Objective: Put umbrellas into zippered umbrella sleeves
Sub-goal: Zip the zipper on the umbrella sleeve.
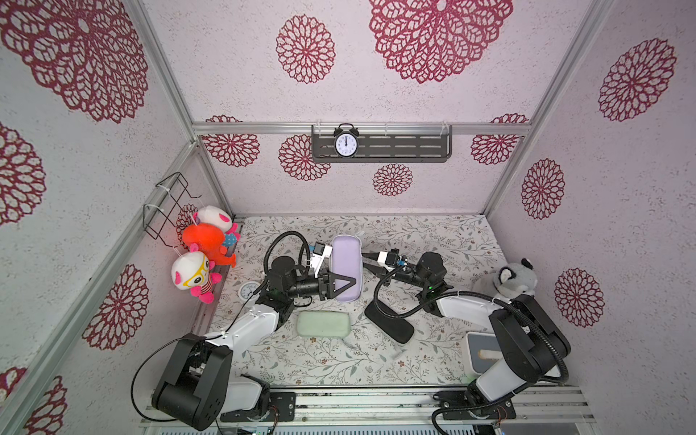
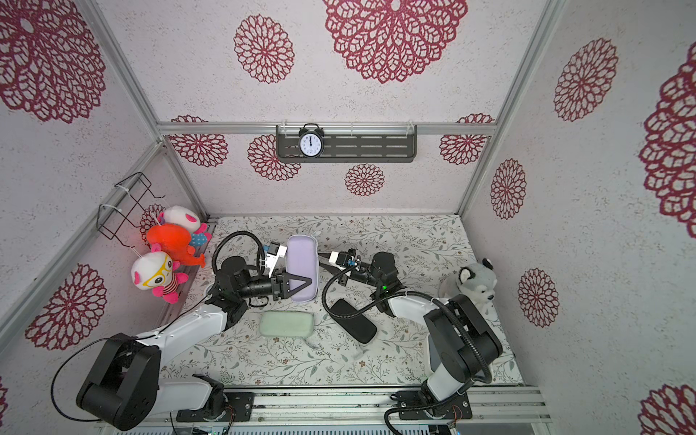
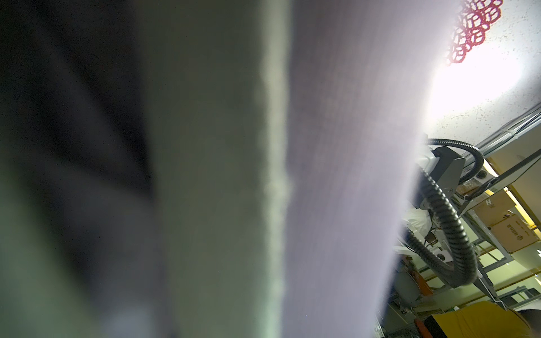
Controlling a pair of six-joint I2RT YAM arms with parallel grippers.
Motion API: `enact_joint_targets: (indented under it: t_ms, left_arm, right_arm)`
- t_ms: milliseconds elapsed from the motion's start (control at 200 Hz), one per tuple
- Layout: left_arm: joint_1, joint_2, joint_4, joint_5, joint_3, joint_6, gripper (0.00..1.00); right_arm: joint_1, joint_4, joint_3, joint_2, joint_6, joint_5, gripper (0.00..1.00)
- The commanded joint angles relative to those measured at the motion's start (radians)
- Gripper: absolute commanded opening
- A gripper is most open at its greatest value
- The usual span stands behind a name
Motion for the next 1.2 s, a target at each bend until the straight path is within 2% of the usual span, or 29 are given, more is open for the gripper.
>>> enact_joint_targets:
  t_ms: [0, 85, 170, 650, 906, 1196]
  left_arm:
    - [-0.002, -0.004, 0.04, 0.001, 0.027, 0.006, 0.08]
    - [-0.002, -0.007, 0.04, 0.002, 0.025, 0.005, 0.08]
    - [-0.001, -0.014, 0.036, -0.003, 0.022, 0.006, 0.07]
    - [0.011, -0.033, 0.037, -0.049, 0.023, -0.024, 0.04]
    - [0.035, -0.011, 0.045, -0.076, 0.029, -0.037, 0.03]
    - [0.043, 0.028, 0.024, -0.083, 0.064, -0.042, 0.03]
  right_arm:
    - [0.017, 0.049, 0.008, -0.064, -0.017, -0.007, 0.18]
    - [0.022, 0.014, 0.013, -0.073, -0.044, -0.002, 0.11]
    - [0.024, -0.02, 0.017, -0.083, -0.063, 0.005, 0.0]
    - [0.092, -0.421, -0.029, -0.187, -0.264, 0.086, 0.0]
    - [0.113, -0.483, -0.058, -0.206, -0.234, 0.104, 0.0]
    - [0.172, -0.559, -0.124, -0.279, -0.18, 0.203, 0.0]
